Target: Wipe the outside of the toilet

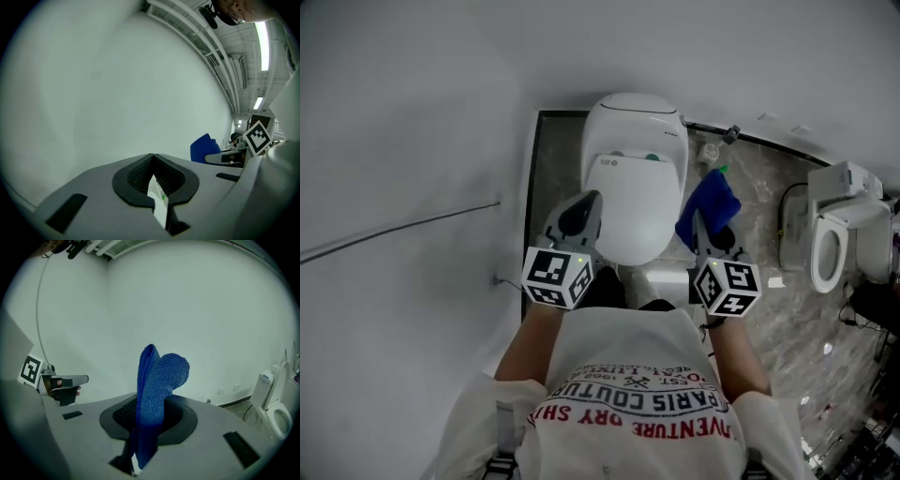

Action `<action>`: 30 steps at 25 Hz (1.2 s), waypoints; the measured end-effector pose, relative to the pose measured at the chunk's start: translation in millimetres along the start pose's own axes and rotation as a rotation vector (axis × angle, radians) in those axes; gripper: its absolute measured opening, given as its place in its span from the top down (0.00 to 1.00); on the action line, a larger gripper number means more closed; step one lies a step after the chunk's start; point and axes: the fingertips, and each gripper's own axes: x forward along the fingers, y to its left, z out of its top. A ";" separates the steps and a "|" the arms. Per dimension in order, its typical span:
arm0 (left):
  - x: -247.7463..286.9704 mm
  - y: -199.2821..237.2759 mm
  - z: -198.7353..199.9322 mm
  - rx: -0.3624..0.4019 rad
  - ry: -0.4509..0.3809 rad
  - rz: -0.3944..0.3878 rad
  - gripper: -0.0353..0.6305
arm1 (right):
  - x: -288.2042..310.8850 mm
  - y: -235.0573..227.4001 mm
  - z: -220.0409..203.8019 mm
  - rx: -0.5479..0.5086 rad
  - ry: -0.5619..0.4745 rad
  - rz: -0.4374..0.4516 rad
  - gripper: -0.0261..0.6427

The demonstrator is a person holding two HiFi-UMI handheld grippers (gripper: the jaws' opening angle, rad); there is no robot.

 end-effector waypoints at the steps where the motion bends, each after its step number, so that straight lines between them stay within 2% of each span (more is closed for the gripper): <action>1: 12.3 11.1 2.2 -0.005 0.008 -0.003 0.94 | 13.0 -1.6 5.3 0.003 0.004 -0.009 0.85; 6: 69.0 50.5 2.0 -0.039 0.043 0.009 0.94 | 72.3 -23.2 9.7 0.032 0.057 -0.027 0.85; 13: 152.7 87.6 -11.6 -0.098 0.045 0.066 0.94 | 177.4 -74.8 13.9 0.013 0.124 0.034 0.85; 16: 188.5 104.7 -25.8 -0.126 0.056 0.133 0.94 | 228.5 -103.7 15.0 -0.006 0.144 0.054 0.85; 20: 226.3 124.8 -58.0 -0.185 0.085 0.243 0.94 | 294.6 -142.6 -5.2 -0.026 0.220 0.085 0.85; 26: 283.2 141.1 -97.9 -0.260 0.097 0.360 0.94 | 380.7 -188.2 -40.5 -0.064 0.338 0.173 0.85; 30: 310.7 149.8 -118.1 -0.293 0.094 0.412 0.94 | 423.3 -210.6 -60.1 -0.087 0.385 0.183 0.85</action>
